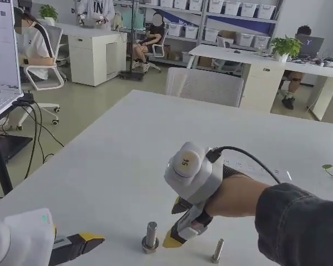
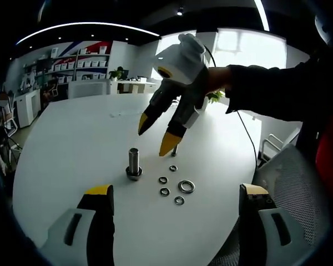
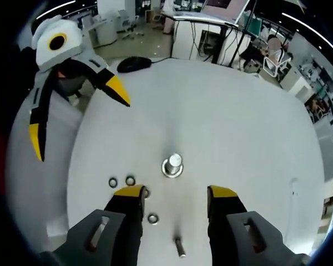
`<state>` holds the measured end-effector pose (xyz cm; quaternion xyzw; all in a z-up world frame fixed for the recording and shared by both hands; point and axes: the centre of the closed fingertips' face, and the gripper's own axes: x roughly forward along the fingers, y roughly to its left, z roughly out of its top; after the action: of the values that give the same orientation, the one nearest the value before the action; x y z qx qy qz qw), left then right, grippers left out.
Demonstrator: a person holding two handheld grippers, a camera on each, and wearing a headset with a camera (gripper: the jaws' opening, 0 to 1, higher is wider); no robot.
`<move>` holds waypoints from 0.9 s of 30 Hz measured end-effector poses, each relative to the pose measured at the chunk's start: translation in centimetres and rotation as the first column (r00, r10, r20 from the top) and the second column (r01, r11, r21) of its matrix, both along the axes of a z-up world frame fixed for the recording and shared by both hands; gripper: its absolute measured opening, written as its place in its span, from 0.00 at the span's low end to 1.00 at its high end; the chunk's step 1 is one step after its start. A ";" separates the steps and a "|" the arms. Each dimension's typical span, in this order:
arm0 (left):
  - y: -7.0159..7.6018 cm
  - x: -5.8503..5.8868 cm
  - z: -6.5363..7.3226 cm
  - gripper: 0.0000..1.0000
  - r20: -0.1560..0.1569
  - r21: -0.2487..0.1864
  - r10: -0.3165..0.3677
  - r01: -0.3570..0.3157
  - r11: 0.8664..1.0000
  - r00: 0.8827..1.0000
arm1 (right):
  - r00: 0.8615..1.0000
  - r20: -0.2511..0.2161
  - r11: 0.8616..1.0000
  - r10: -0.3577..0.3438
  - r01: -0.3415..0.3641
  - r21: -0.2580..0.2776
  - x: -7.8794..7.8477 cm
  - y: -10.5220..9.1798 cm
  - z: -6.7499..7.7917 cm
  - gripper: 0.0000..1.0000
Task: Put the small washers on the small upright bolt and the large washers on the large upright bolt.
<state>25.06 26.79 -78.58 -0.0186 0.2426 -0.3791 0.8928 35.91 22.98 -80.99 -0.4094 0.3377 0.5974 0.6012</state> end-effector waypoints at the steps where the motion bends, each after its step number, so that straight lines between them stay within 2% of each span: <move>1: 0.0 0.0 0.0 0.94 0.002 0.000 0.000 0.000 1.000 1.000 | 1.000 0.003 1.000 -0.001 0.001 0.005 -0.2 -0.1 0.3 0.47; 5: -0.2 0.1 0.0 0.94 0.004 0.000 -0.004 0.004 1.000 1.000 | 1.000 0.016 1.000 0.000 0.000 0.027 -0.9 -0.4 0.7 0.47; 15: -0.3 0.0 0.2 0.94 0.008 0.003 -0.006 0.006 1.000 1.000 | 0.999 0.035 0.999 0.003 -0.004 0.042 -2.5 -1.6 1.3 0.47; 27: -0.5 -0.1 0.4 0.94 0.014 0.007 -0.012 0.012 1.000 1.000 | 1.000 0.015 0.999 -0.016 0.015 0.051 -4.8 -3.4 0.8 0.47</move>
<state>24.96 26.25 -78.17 -0.0117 0.2378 -0.3837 0.8922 31.12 19.59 -80.20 -0.3959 0.3208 0.5981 0.6186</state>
